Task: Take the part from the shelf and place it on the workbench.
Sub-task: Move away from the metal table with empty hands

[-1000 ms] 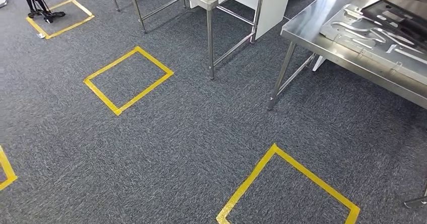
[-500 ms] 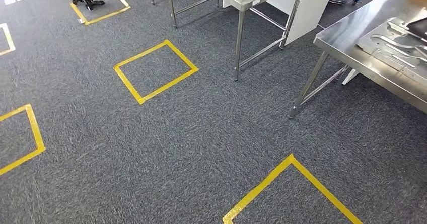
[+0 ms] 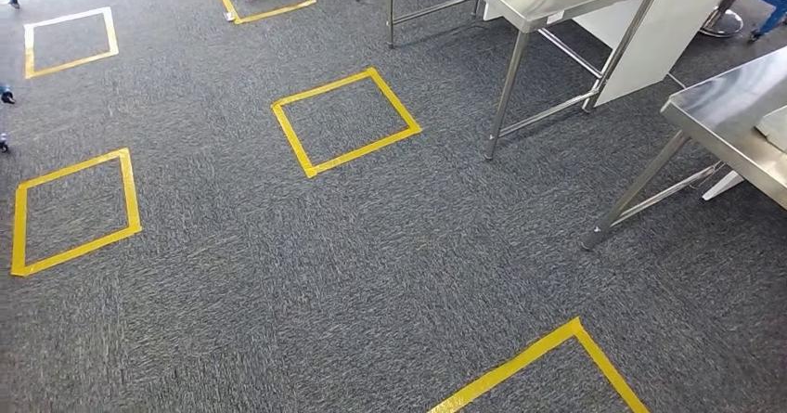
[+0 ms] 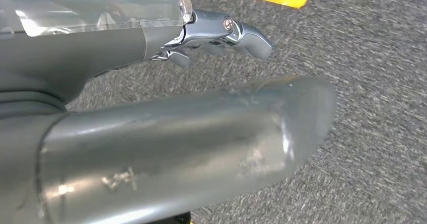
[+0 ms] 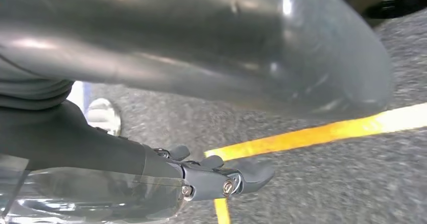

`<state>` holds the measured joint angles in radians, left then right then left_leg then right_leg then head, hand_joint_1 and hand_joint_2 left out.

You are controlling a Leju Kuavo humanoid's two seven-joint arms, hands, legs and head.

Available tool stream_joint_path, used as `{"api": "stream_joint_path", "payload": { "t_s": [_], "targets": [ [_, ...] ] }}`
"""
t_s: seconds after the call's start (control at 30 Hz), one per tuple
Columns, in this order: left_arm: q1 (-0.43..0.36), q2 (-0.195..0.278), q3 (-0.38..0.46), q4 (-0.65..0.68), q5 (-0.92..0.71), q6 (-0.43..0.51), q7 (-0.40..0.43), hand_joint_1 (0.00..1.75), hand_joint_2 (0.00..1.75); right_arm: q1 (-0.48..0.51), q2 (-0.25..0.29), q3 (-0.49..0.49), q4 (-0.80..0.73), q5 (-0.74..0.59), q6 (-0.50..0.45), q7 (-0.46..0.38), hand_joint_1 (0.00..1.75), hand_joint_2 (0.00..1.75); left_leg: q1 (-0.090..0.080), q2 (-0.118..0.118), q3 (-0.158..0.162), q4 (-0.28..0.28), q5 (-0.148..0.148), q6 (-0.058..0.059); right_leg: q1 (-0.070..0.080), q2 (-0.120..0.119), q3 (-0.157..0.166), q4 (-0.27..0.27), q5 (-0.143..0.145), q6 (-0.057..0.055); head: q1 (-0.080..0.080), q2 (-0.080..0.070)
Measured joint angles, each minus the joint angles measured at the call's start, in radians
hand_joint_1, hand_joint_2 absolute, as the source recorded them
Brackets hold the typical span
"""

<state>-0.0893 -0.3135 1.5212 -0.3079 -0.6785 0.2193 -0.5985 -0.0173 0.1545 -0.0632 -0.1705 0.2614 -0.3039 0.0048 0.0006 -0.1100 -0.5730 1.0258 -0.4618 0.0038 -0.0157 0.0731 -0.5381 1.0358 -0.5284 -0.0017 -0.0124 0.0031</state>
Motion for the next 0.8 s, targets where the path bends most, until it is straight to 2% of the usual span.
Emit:
{"api": "stream_joint_path", "payload": {
  "t_s": [0.03,0.07,0.1,0.13,0.17,0.2,0.23,0.27,0.3,0.33,0.4,0.43,0.47,0.5,0.53,0.57,0.63,0.67,0.7,0.73,0.77,0.8],
  "targets": [
    [0.001,0.0,0.0,0.0,0.001,0.0,0.0,0.0,0.0,0.0,0.0,0.002,0.0,0.0,0.001,0.001,0.0,0.0,0.002,-0.01,-0.003,0.0,0.001,-0.006,-0.001,-0.012,0.001,-0.001,0.002,-0.006,0.0,0.0],
    [0.001,0.001,0.001,0.0,0.002,0.0,0.0,0.0,0.0,0.0,0.001,0.003,0.0,0.001,0.003,0.002,0.0,0.0,0.002,-0.006,-0.007,0.006,-0.003,-0.01,-0.002,-0.024,0.003,-0.004,0.004,-0.012,0.0,0.0],
    [0.001,0.001,0.001,0.0,0.003,0.0,0.0,0.0,0.0,0.0,0.002,0.004,0.0,0.002,0.004,0.002,0.0,0.0,0.002,0.01,-0.016,0.024,-0.015,-0.015,-0.003,-0.037,0.005,-0.007,0.005,-0.019,-0.004,0.0],
    [0.001,0.001,0.001,0.0,0.004,0.0,-0.001,0.0,0.0,0.001,0.003,0.004,0.0,0.003,0.005,0.002,0.0,0.0,0.001,0.035,-0.033,0.062,-0.037,-0.019,-0.004,-0.05,0.006,-0.01,0.005,-0.025,-0.007,0.0],
    [0.0,0.002,0.001,0.0,0.004,-0.001,-0.001,0.0,0.0,0.002,0.004,0.005,0.0,0.005,0.006,0.002,0.0,0.0,0.001,0.065,-0.061,0.121,-0.067,-0.024,-0.002,-0.064,0.008,-0.011,0.004,-0.029,-0.011,0.0],
    [-0.001,0.002,0.001,0.0,0.004,-0.001,-0.002,0.0,0.0,0.003,0.004,0.005,0.0,0.006,0.006,0.002,0.0,0.0,0.003,0.084,-0.095,0.191,-0.099,-0.027,0.0,-0.079,0.008,-0.011,0.002,-0.032,-0.014,0.0],
    [-0.001,0.002,0.001,0.0,0.004,-0.001,-0.002,0.0,0.0,0.004,0.004,0.006,0.0,0.007,0.006,0.002,0.0,0.0,0.004,0.095,-0.126,0.252,-0.122,-0.03,0.001,-0.094,0.009,-0.011,0.001,-0.034,-0.015,0.0],
    [0.0,0.002,0.001,0.0,0.005,-0.002,-0.002,0.0,0.0,0.004,0.004,0.006,0.0,0.008,0.006,0.002,0.0,0.0,0.006,0.101,-0.144,0.287,-0.127,-0.031,0.002,-0.109,0.01,-0.01,-0.001,-0.034,-0.015,0.0],
    [0.001,0.003,0.001,0.0,0.005,-0.002,-0.002,0.0,0.0,0.004,0.004,0.006,0.0,0.01,0.007,0.002,0.0,0.0,0.007,0.104,-0.141,0.279,-0.112,-0.03,0.003,-0.123,0.012,-0.01,-0.003,-0.034,-0.015,0.0],
    [0.002,0.003,0.001,0.0,0.006,-0.002,-0.002,0.0,0.0,0.004,0.004,0.007,0.0,0.011,0.007,0.002,0.0,0.0,0.007,0.11,-0.116,0.231,-0.081,-0.027,0.004,-0.136,0.016,-0.01,-0.006,-0.032,-0.015,0.0],
    [0.002,0.003,0.001,0.0,0.006,-0.003,-0.003,0.0,0.0,0.003,0.004,0.009,0.0,0.012,0.007,0.002,0.0,0.0,0.0,0.148,-0.04,0.087,-0.021,-0.015,0.006,-0.157,0.024,-0.01,-0.012,-0.027,-0.014,0.0],
    [0.001,0.003,0.001,0.0,0.006,-0.003,-0.003,0.0,0.0,0.003,0.005,0.01,0.0,0.013,0.007,0.002,0.0,0.0,-0.005,0.166,-0.014,0.036,-0.006,-0.008,0.008,-0.167,0.028,-0.011,-0.016,-0.023,-0.014,0.0],
    [0.001,0.003,0.001,0.0,0.006,-0.003,-0.003,0.0,0.0,0.003,0.005,0.011,0.0,0.013,0.007,0.002,0.0,0.0,-0.01,0.178,-0.001,0.009,-0.003,-0.003,0.009,-0.175,0.031,-0.012,-0.018,-0.018,-0.014,0.0],
    [0.001,0.003,0.001,0.0,0.006,-0.003,-0.003,0.0,0.0,0.002,0.005,0.011,0.0,0.014,0.007,0.003,0.0,0.0,-0.014,0.177,-0.001,0.004,-0.006,0.0,0.011,-0.184,0.034,-0.014,-0.019,-0.013,-0.014,0.0],
    [0.002,0.003,0.001,0.0,0.006,-0.003,-0.004,0.0,0.0,0.001,0.005,0.011,0.0,0.014,0.008,0.003,0.0,0.0,-0.013,0.166,-0.002,0.0,-0.003,0.004,0.011,-0.193,0.038,-0.017,-0.02,-0.008,-0.014,0.0],
    [0.003,0.003,0.001,0.0,0.007,-0.003,-0.004,0.0,0.0,0.0,0.004,0.012,0.0,0.014,0.008,0.003,0.0,0.0,-0.01,0.155,0.001,-0.006,0.0,0.008,0.011,-0.19,0.043,-0.018,-0.023,-0.003,-0.013,0.0],
    [0.003,0.003,0.002,0.0,0.008,-0.005,-0.004,0.0,0.0,-0.001,0.004,0.012,0.0,0.014,0.009,0.004,0.0,0.0,-0.003,0.133,0.009,-0.021,0.009,0.018,0.009,-0.145,0.032,0.016,-0.052,0.006,-0.011,0.0],
    [0.003,0.002,0.002,0.0,0.008,-0.007,-0.004,0.0,0.0,0.0,0.004,0.012,0.0,0.014,0.009,0.004,0.0,0.0,0.0,0.124,0.012,-0.025,0.013,0.022,0.007,-0.113,0.009,0.064,-0.081,0.008,-0.009,0.0],
    [0.002,0.002,0.002,0.0,0.009,-0.01,-0.003,0.0,0.0,0.002,0.003,0.013,0.0,0.014,0.009,0.005,0.0,0.0,0.0,0.114,0.011,-0.026,0.013,0.025,0.006,-0.091,-0.025,0.129,-0.113,0.008,-0.008,0.0],
    [0.002,0.002,0.002,0.0,0.01,-0.014,-0.002,0.0,0.0,0.003,0.003,0.013,0.0,0.015,0.007,0.008,0.0,0.0,-0.001,0.104,0.01,-0.025,0.013,0.026,0.006,-0.081,-0.061,0.194,-0.137,0.009,-0.008,0.0],
    [0.002,0.002,0.002,0.0,0.011,-0.017,0.0,0.0,0.0,0.004,0.003,0.013,0.001,0.016,0.004,0.013,0.0,0.0,-0.001,0.094,0.01,-0.025,0.013,0.027,0.006,-0.078,-0.088,0.239,-0.145,0.01,-0.007,0.0],
    [0.002,0.002,0.002,0.0,0.012,-0.02,0.002,0.0,0.0,0.004,0.003,0.014,0.001,0.018,-0.001,0.019,0.0,0.0,-0.001,0.084,0.011,-0.023,0.012,0.027,0.005,-0.076,-0.101,0.25,-0.132,0.01,-0.007,0.0]
  ]
}}
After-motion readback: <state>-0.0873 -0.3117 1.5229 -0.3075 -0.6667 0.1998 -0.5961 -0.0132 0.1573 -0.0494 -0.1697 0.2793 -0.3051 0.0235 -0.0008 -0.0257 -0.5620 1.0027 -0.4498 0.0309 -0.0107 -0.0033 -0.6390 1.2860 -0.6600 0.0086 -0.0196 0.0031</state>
